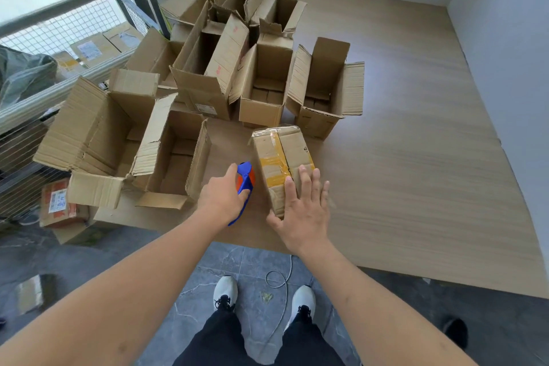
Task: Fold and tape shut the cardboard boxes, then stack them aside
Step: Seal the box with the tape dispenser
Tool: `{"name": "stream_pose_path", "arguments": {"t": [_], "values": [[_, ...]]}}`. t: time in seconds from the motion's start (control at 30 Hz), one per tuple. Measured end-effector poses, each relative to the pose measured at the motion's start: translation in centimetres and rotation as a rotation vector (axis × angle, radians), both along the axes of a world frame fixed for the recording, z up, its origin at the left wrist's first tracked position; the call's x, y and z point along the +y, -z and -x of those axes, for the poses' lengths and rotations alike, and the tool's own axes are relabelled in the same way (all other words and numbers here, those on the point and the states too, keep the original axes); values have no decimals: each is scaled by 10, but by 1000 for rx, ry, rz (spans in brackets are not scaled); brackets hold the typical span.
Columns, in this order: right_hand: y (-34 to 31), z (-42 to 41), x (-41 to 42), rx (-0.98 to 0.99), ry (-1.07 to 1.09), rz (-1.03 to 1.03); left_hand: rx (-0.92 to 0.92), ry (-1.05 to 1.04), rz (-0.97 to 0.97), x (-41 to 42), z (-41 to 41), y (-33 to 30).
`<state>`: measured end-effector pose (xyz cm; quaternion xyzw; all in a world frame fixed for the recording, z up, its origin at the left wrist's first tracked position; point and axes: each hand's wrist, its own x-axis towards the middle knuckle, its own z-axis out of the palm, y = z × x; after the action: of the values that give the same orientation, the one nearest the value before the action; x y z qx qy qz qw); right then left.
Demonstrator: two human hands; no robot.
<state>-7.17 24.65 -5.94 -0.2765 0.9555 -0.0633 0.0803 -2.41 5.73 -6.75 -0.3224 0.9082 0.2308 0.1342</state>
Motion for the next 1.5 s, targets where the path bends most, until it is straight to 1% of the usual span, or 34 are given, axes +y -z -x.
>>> {"name": "stream_pose_path", "arguments": {"t": [0.17, 0.27, 0.37, 0.47, 0.53, 0.63, 0.7, 0.8, 0.87, 0.93, 1.03, 1.17, 1.27, 1.37, 1.5], "values": [[21, -4, -6, 158, 46, -4, 11, -82, -45, -1, 4, 27], [23, -3, -16, 173, 161, -33, 35, -136, -75, -4, 11, 38], [19, -2, -26, 154, 224, -55, 77, -122, -125, -7, 16, 35], [9, 1, -21, 108, 176, -123, 157, 14, -29, -12, 11, 18], [2, 4, -12, 52, 128, -149, 320, 94, -1, -13, 7, 3], [-9, 13, 8, -20, 50, -47, 598, 291, -1, -9, 6, -18], [-15, 22, 24, -81, 3, 67, 676, 469, -14, -3, 9, -31], [-23, 36, 43, -196, -68, 169, 611, 734, 2, 10, 17, -41], [-23, 44, 53, -245, -127, 236, 529, 822, 20, 20, 21, -41], [-19, 51, 66, -276, -168, 354, 431, 816, 25, 30, 23, -38], [-12, 59, 88, -286, -182, 482, 413, 737, 3, 38, 22, -34], [-1, 61, 100, -93, -112, 537, 435, 703, -2, 44, 22, -31], [5, 55, 99, -40, -61, 578, 432, 693, 19, 49, 24, -30], [7, 51, 102, -110, 9, 635, 431, 673, 14, 53, 24, -29], [1, 41, 97, -333, 280, 787, 417, 639, 0, 60, 26, -27]]}}
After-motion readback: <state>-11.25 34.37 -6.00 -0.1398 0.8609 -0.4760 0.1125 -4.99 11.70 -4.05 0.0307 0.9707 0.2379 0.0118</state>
